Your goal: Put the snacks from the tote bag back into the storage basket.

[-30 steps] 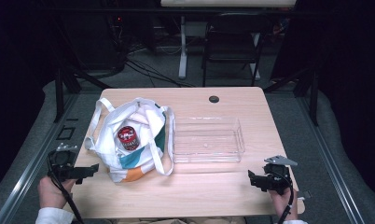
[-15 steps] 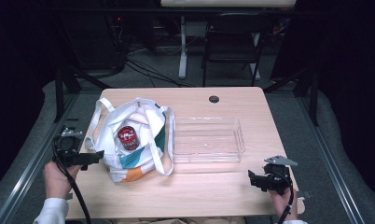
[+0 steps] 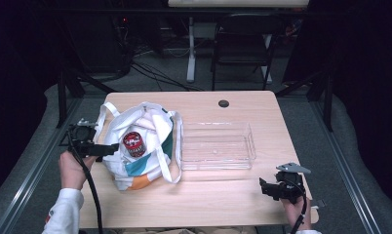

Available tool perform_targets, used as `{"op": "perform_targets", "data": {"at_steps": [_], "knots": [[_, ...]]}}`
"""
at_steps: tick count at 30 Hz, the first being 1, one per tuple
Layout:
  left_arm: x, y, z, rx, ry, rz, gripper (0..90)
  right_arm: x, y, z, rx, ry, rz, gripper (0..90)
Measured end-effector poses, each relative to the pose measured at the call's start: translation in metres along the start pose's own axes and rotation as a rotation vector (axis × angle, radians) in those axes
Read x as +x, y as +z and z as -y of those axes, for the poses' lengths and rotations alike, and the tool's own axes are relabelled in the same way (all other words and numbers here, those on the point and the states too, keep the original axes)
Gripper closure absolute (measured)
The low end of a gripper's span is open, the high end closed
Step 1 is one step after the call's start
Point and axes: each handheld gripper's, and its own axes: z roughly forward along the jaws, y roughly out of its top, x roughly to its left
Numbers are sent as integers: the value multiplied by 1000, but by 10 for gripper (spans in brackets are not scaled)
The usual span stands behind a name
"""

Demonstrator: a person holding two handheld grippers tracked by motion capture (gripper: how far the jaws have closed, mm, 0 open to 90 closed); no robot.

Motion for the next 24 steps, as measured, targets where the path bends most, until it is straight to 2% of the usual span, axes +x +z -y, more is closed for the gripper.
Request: {"op": "perform_targets", "data": {"at_steps": [2, 6, 8, 12, 15, 24], "knots": [[-1, 4, -4, -3, -7, 17, 0, 0, 0, 0, 0, 3, 2, 142], [-3, 10, -12, 7, 5, 29, 0, 0, 0, 0, 2, 1, 3, 142], [-4, 12, -14, 2, -3, 27, 0, 0, 0, 0, 2, -1, 2, 142], [-6, 21, -22, 25, 12, 40, 0, 0, 1, 0, 5, -3, 1, 142], [-7, 26, -25, 34, 8, 47, 0, 0, 1, 0, 6, -2, 4, 142], [-18, 48, -40, 84, 38, 63, 0, 1, 2, 0, 4, 0, 1, 142]]}}
